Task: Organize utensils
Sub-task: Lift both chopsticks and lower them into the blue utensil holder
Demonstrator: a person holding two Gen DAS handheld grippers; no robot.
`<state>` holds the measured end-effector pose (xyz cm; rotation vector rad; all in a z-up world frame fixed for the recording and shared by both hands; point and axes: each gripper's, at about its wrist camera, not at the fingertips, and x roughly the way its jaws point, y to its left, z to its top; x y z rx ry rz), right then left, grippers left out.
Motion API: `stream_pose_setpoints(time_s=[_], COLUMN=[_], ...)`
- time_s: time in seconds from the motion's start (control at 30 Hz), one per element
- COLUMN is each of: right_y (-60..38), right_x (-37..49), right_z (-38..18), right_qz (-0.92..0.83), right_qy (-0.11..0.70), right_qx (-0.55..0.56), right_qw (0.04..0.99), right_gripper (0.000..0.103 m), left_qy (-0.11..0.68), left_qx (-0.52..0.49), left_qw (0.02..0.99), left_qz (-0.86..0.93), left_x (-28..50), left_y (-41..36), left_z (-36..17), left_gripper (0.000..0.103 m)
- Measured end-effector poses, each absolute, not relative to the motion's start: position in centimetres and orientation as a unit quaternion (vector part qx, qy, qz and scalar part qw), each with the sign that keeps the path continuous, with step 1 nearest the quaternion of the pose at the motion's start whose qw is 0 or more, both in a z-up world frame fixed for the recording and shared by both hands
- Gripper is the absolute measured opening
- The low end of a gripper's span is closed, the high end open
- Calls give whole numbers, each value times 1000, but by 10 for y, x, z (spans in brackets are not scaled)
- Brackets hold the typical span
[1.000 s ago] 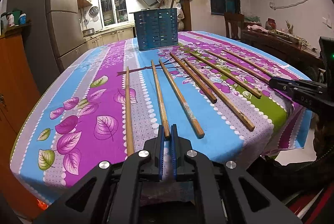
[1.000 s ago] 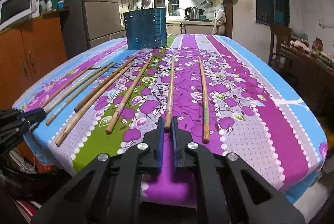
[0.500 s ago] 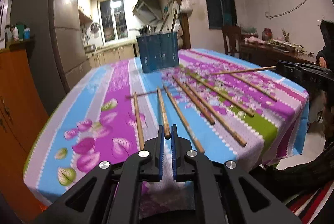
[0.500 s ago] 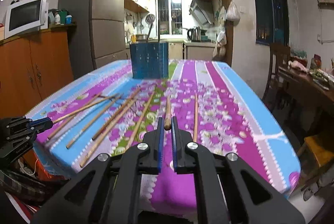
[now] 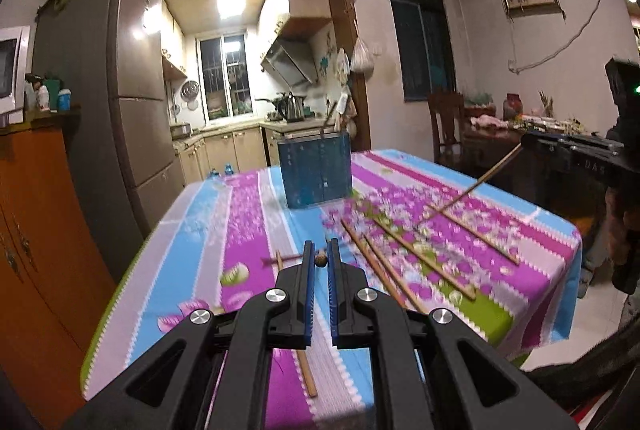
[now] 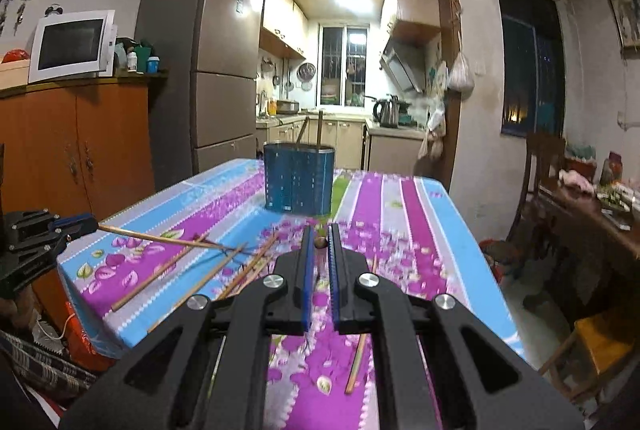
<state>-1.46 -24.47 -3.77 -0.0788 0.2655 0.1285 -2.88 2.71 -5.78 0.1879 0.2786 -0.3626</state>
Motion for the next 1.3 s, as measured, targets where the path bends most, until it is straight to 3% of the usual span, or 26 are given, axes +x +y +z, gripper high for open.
stream_pose_setpoints(time_s=[0.4,0.87,1.3], right_y=[-245,-256,-253], right_x=[7,47,73], right_z=[-7,26,74], right_qz=[84,117,120], right_qy=[137,159,121], right_qx=[-52,-15,-29], right_qw=[986,980,985], right_gripper=[5,5,5], left_qy=[118,119,107], left_qx=[77,60,37], left_qw=[969,962,959], left_qz=[-204,-240,-258], left_x=[-3,32,81], left_y=[35,27,28], left_z=[7,40,76], left_gripper=[7,7,7])
